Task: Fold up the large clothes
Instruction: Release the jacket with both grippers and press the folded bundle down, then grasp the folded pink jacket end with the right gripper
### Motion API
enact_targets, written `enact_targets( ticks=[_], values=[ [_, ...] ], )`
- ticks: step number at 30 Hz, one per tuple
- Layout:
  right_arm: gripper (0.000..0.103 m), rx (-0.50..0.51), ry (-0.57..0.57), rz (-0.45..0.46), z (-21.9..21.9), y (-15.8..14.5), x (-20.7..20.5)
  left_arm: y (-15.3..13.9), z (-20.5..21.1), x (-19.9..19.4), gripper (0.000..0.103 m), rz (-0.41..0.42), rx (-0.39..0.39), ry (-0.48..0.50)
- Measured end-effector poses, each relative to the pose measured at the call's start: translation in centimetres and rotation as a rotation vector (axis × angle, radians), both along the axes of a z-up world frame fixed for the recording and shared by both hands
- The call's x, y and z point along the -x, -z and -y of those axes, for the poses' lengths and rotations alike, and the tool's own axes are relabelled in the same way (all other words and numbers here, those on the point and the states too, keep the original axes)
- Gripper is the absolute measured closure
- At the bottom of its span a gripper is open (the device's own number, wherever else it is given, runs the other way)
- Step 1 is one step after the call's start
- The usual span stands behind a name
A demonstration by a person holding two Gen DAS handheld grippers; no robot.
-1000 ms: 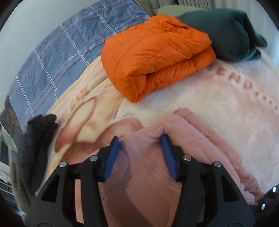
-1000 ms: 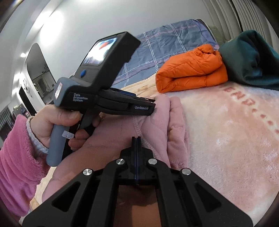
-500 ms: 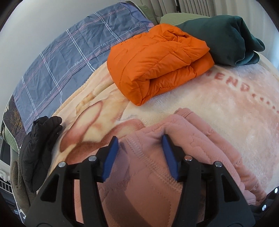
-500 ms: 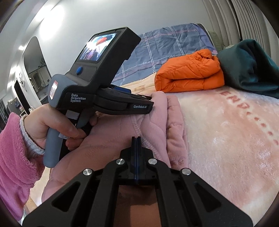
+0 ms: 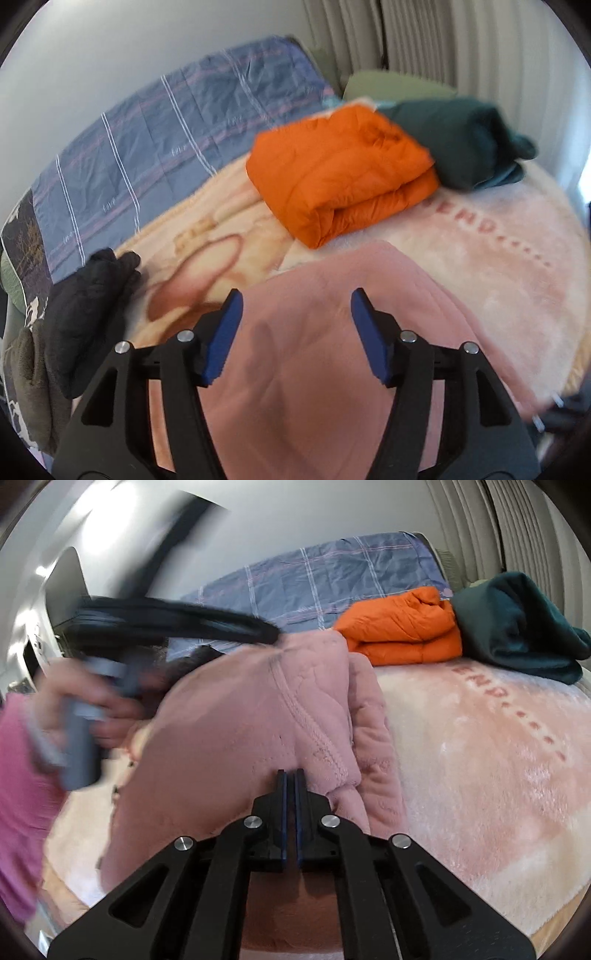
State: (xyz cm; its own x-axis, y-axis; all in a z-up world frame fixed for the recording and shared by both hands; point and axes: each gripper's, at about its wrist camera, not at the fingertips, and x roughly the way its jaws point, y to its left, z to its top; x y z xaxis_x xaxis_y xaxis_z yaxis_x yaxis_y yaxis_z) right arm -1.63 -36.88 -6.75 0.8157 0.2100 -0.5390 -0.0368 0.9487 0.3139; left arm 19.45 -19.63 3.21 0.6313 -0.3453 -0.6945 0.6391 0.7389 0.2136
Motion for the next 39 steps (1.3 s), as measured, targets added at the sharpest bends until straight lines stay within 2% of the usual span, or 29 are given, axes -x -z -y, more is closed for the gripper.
enact_targets(
  ticks=[2, 4, 6, 7, 8, 9, 11, 12, 17, 20, 22, 27, 30, 31, 33, 35, 39],
  values=[
    [0.1, -0.011, -0.007, 0.004, 0.2, 0.2, -0.1, -0.9, -2.3, 1.9, 0.038, 0.013, 0.025, 0.028],
    [0.1, -0.007, -0.01, 0.004, 0.1, 0.2, -0.3, -0.5, -3.8, 3.2, 0.034, 0.012, 0.023, 0.045],
    [0.1, 0.004, -0.018, -0.002, -0.1, 0.4, -0.5, 2.5, -4.5, 3.6, 0.031, 0.0, -0.035, 0.052],
    [0.1, 0.003, -0.03, -0.008, -0.2, 0.5, -0.6, 4.2, -4.6, 3.8, 0.031, 0.021, -0.043, 0.045],
    [0.1, 0.011, -0.034, -0.018, -0.4, 0.8, -0.9, 6.0, -4.7, 4.0, 0.031, 0.072, -0.032, 0.034],
    [0.1, 0.025, -0.026, -0.021, -0.4, 0.9, -1.1, 6.4, -4.9, 4.0, 0.031, 0.082, -0.002, 0.029],
    [0.1, 0.043, -0.013, -0.022, -0.3, 0.9, -1.4, 6.1, -4.9, 3.5, 0.032, 0.052, 0.046, 0.012],
    [0.1, 0.035, -0.014, -0.031, -0.1, 0.8, -1.5, 6.0, -4.7, 3.4, 0.031, 0.05, 0.041, 0.017],
    [0.1, -0.082, -0.033, -0.043, 1.2, -0.1, -0.5, 5.7, -4.9, 3.8, 0.031, 0.065, 0.034, 0.012],
    [0.099, -0.127, -0.006, -0.031, 2.3, -0.9, 1.2, 5.7, -5.4, 4.1, 0.031, 0.077, 0.048, 0.0],
    [0.084, -0.105, 0.057, -0.022, 3.1, -1.4, 2.5, 5.6, -5.6, 4.2, 0.031, 0.079, 0.055, -0.002],
    [0.083, -0.14, 0.09, -0.001, 4.5, -1.5, 4.5, 5.6, -5.9, 4.1, 0.031, 0.078, 0.062, 0.0],
    [0.083, -0.096, 0.062, 0.042, 3.4, -1.7, 4.9, 5.6, -6.0, 4.1, 0.031, 0.077, 0.066, -0.001],
    [0.083, -0.044, 0.065, 0.02, 2.7, -1.2, 4.3, 5.6, -5.9, 4.1, 0.031, 0.076, 0.064, 0.0],
    [0.081, 0.05, 0.099, -0.094, 1.7, 1.1, 2.4, 5.6, -5.9, 4.1, 0.031, 0.076, 0.062, 0.002],
    [0.08, 0.033, 0.103, -0.114, 1.9, 2.8, 1.5, 5.6, -5.8, 4.2, 0.031, 0.082, 0.061, 0.007],
    [0.078, -0.046, 0.087, -0.082, 3.1, 2.2, 2.2, 5.6, -5.8, 4.3, 0.031, 0.088, 0.066, 0.003]
  ],
)
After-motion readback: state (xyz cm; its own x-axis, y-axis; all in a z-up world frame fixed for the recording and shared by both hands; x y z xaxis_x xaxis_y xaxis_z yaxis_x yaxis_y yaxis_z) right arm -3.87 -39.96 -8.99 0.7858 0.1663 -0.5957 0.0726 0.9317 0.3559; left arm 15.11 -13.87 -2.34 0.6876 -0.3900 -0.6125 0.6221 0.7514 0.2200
